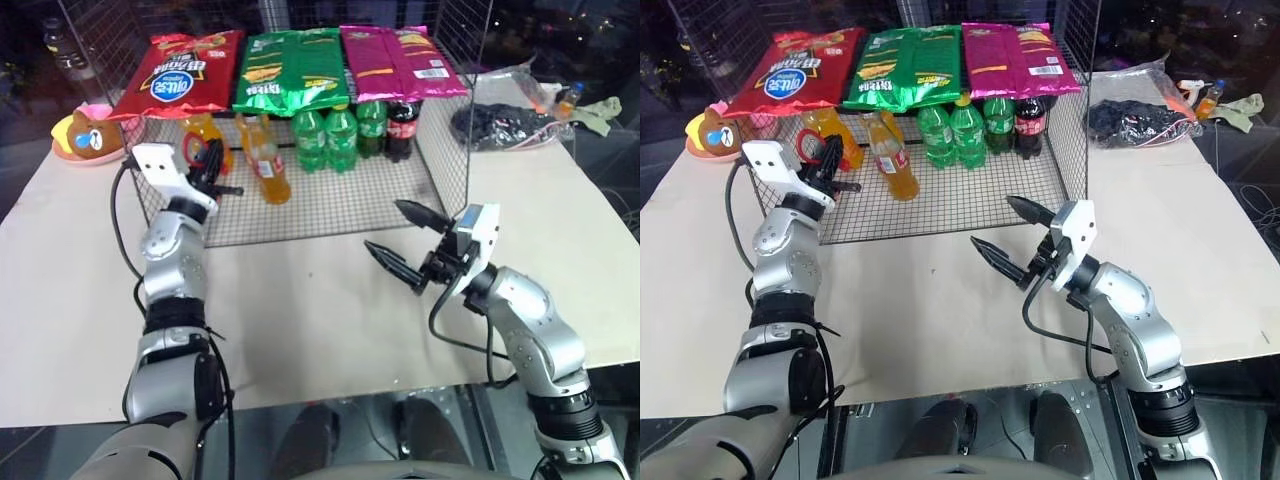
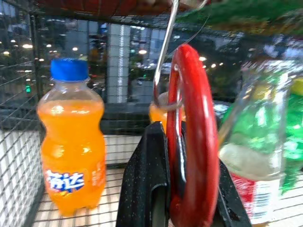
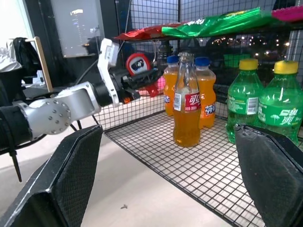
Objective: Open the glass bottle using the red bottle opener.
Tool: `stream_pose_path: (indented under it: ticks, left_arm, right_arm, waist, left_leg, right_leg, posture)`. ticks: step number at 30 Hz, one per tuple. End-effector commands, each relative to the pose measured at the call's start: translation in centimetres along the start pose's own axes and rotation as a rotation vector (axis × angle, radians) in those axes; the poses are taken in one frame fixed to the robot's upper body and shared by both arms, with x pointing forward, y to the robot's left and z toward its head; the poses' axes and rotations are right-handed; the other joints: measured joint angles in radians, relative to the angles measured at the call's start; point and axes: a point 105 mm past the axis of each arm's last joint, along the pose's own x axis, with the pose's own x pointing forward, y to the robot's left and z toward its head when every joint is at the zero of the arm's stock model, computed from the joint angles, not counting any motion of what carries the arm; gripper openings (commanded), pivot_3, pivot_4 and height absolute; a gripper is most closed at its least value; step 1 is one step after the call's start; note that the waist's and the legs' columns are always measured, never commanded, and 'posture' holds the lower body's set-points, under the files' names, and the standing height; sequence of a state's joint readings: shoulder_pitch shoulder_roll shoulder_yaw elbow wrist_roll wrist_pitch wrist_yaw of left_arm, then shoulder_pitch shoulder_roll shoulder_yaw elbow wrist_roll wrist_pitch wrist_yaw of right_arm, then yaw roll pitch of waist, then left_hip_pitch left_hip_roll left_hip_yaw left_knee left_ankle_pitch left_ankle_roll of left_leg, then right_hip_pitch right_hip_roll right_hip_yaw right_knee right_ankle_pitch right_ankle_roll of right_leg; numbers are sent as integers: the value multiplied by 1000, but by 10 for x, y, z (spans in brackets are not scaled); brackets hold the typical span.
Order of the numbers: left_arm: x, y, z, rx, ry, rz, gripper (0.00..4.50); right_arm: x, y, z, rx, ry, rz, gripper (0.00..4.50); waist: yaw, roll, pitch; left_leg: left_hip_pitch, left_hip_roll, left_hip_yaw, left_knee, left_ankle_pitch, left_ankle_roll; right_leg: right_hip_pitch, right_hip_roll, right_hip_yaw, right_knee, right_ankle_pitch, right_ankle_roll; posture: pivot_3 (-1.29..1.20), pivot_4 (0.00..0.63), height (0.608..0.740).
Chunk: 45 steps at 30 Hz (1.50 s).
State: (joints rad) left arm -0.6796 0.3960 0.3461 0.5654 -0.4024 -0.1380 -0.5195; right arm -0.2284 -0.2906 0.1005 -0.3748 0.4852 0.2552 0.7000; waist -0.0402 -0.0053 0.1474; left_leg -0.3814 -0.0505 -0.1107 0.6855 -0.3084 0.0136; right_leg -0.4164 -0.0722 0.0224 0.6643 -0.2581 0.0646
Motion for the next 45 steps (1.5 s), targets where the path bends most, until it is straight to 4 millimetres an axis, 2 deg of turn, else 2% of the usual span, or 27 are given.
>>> stream_pose_path:
  ticks: [1,12,17,20,24,29,42,43,44,45]
  left_arm:
    - [1,-17,16,-83,-44,-94,54]
    - [-10,-47,4,-368,81,-282,54]
    - [-32,-99,1,-591,206,-568,54]
    - [-47,-131,-6,-682,331,-725,54]
    - [-62,-157,-10,-732,455,-885,54]
    - [-67,-166,-11,-736,527,-980,54]
    - [-77,-177,-22,-733,577,-1045,54]
    - [-76,-177,-22,-735,574,-1039,0]
    - [-76,-177,-22,-736,572,-1035,0]
    - [-76,-178,-22,-731,571,-1031,0]
  right_arm:
    - [5,2,12,-39,-51,26,4500]
    - [8,2,13,-27,-58,16,4500]
    - [11,11,-5,107,59,68,4500]
    - [19,6,-13,155,124,66,4500]
    - [26,16,-15,321,201,183,4500]
    - [20,29,-22,488,356,301,4500]
    - [30,36,-21,653,384,339,4500]
    - [30,38,-21,657,395,349,3979]
    - [29,39,-23,659,405,355,3758]
    - [29,39,-24,657,417,355,3262]
  waist:
    - [0,0,0]
    - [-1,0,0]
    - [-1,0,0]
    - [-1,0,0]
    - [-1,0,0]
    - [-1,0,0]
    - [-1,0,0]
    - [-1,0,0]
    - [-1,0,0]
    - [-1,0,0]
  left_leg:
    - [0,0,0,0,0,0]
    - [0,0,0,0,0,0]
    - [0,0,0,0,0,0]
    - [0,1,0,1,0,0]
    - [1,0,0,1,0,0]
    - [1,1,0,1,0,0]
    - [1,1,0,0,0,0]
    - [1,1,0,0,0,0]
    - [1,1,0,0,0,0]
    - [1,1,0,0,0,0]
  right_leg:
    - [0,0,0,0,0,0]
    - [0,0,0,0,0,0]
    - [0,0,0,0,0,0]
    - [0,0,0,0,0,0]
    - [1,0,1,1,0,0]
    - [1,0,0,1,0,0]
    - [1,0,0,0,0,0]
    - [1,0,1,0,0,0]
    - [1,0,0,0,0,0]
    - [1,0,0,0,0,0]
  posture:
    - [0,150,740]
    - [0,150,740]
    - [0,150,740]
    - [0,150,740]
    - [0,150,740]
    - [0,150,740]
    - [0,150,740]
    - [0,150,740]
    - [0,150,740]
    - [0,150,740]
